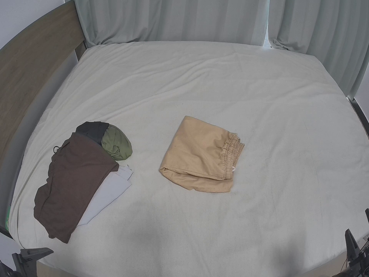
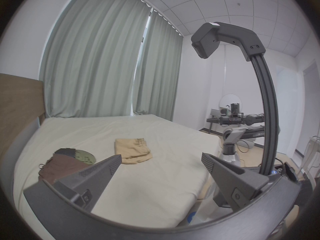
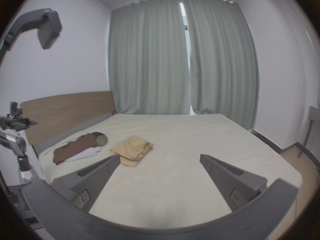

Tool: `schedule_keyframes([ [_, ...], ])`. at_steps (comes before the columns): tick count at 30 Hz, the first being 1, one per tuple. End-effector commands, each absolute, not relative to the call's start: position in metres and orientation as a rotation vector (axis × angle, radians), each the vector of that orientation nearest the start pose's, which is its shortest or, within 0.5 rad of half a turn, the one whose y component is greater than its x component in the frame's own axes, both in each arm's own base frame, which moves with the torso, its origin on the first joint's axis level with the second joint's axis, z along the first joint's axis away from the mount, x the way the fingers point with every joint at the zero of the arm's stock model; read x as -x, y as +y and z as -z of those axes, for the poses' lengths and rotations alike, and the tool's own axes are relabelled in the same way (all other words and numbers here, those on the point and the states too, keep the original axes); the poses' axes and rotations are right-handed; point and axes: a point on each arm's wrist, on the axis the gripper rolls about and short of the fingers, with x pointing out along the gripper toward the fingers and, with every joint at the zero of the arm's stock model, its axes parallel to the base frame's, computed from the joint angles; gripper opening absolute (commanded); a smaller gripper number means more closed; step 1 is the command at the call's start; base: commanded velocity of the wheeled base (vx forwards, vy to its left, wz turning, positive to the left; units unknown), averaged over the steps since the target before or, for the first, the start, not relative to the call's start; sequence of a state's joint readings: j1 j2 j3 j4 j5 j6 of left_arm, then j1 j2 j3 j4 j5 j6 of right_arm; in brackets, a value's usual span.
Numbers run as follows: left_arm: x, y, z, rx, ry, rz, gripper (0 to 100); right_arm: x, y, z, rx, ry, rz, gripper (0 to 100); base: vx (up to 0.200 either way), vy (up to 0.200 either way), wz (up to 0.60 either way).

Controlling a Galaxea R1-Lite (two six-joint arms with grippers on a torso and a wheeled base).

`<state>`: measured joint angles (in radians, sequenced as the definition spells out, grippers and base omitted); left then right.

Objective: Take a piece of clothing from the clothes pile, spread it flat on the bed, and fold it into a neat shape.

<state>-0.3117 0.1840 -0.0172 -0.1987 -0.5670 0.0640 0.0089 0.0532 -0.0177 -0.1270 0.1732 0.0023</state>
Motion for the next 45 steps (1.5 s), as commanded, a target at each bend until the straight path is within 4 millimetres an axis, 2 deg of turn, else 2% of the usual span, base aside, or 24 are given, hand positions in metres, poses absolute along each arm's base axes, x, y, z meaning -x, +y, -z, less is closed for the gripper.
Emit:
schedule_keyframes([
  [1, 0.024, -0.004, -0.091, -0.05, -0.114, 0.729, 100, 0.023, 0.001, -0.081, 0.009, -0.055, -0.038, 100, 0.0, 0.0, 0.0],
  [5, 0.022, -0.002, -0.085, -0.034, -0.039, 0.633, 100, 0.023, -0.002, -0.08, -0.042, -0.047, 0.074, 100, 0.0, 0.0, 0.0],
  [13, 0.017, -0.003, -0.085, 0.001, 0.025, 0.514, 100, 0.023, -0.001, -0.076, -0.023, -0.008, 0.028, 100, 0.0, 0.0, 0.0],
  [19, 0.017, -0.004, -0.085, -0.033, 0.015, 0.456, 100, 0.023, 0.0, -0.075, -0.026, 0.001, 0.012, 100, 0.0, 0.0, 0.0],
  [22, 0.015, -0.002, -0.085, -0.03, 0.017, 0.295, 100, 0.023, 0.0, -0.075, -0.023, 0.001, 0.014, 100, 0.0, 0.0, 0.0],
  [26, 0.015, -0.002, -0.085, -0.048, 0.017, 0.2, 100, 0.023, 0.0, -0.075, -0.021, 0.001, 0.014, 100, 0.0, 0.0, 0.0],
  [29, 0.023, -0.004, -0.082, -0.063, -0.066, 0.122, 100, 0.023, 0.0, -0.075, -0.02, 0.003, 0.014, 100, 0.0, 0.0, 0.0],
  [32, 0.023, -0.003, -0.082, -0.048, -0.059, 0.126, 100, 0.023, 0.0, -0.075, -0.018, 0.001, 0.014, 100, 0.0, 0.0, 0.0],
  [37, 0.022, -0.001, -0.075, -0.028, 0.006, 0.017, 100, 0.023, 0.0, -0.076, -0.006, -0.002, 0.012, 100, 0.0, 0.0, 0.0],
  [45, 0.022, 0.0, -0.075, -0.006, 0.011, 0.012, 100, 0.023, 0.0, -0.076, 0.009, -0.005, -0.005, 100, 0.0, 0.0, 0.0],
])
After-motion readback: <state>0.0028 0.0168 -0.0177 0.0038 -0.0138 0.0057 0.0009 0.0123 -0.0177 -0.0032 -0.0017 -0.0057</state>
